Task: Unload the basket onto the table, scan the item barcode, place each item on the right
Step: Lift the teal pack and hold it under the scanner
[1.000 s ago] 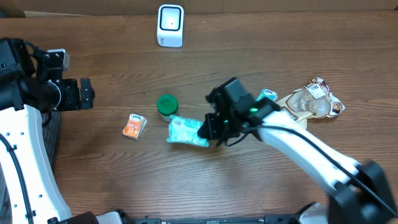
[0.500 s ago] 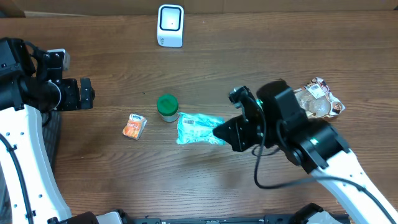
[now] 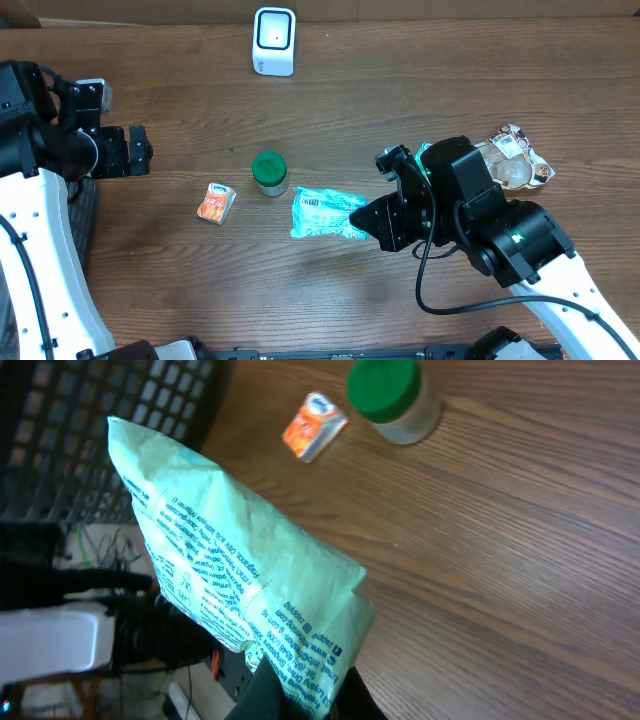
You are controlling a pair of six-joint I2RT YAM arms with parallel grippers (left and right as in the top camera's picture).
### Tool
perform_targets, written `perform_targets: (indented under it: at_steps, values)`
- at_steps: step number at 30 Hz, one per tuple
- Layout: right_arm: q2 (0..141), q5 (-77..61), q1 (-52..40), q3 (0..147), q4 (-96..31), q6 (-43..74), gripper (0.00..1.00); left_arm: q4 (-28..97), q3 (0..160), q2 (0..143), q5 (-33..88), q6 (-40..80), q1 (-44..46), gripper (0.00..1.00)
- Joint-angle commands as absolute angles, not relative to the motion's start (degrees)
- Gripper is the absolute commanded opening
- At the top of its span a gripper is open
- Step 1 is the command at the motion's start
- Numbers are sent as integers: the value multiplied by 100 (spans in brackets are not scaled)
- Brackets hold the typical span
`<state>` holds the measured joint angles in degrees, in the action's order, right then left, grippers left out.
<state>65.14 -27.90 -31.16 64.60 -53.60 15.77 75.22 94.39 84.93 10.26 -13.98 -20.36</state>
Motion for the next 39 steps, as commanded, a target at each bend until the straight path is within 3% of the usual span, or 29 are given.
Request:
perform_targets:
  at_steps: [1, 9, 15, 18, 23, 30, 35, 39]
  values:
    - [6766, -2506, -3109, 6777, -5358, 1824, 4, 7513, 9498, 8512, 1011, -1542, -2056, 100]
    - [9174, -1413, -3111, 9590, -6884, 1448, 4, 7513, 9498, 8512, 1011, -1542, -2056, 100]
    - [11133, 576, -3140, 12486, -7277, 1076, 4, 7513, 9498, 8512, 1011, -1542, -2056, 100]
    - [11769, 2204, -3260, 12864, -6324, 596, 4, 7513, 9498, 8512, 1011, -1542, -2056, 100]
    - [12575, 3909, -3404, 12864, -4064, -1363, 4, 7513, 9498, 8512, 1011, -1542, -2056, 99]
    - [13594, 4042, -3424, 12864, -845, -5000, 4, 7513, 9498, 8512, 1011, -1542, -2056, 100]
    - [14256, 3924, -3424, 12864, 768, -6329, 4, 7513, 9498, 8512, 1011, -1542, -2056, 100]
    - [14654, 3721, -3430, 12864, 1017, -7275, 4, 7516, 9498, 8512, 1011, -1544, -2056, 100]
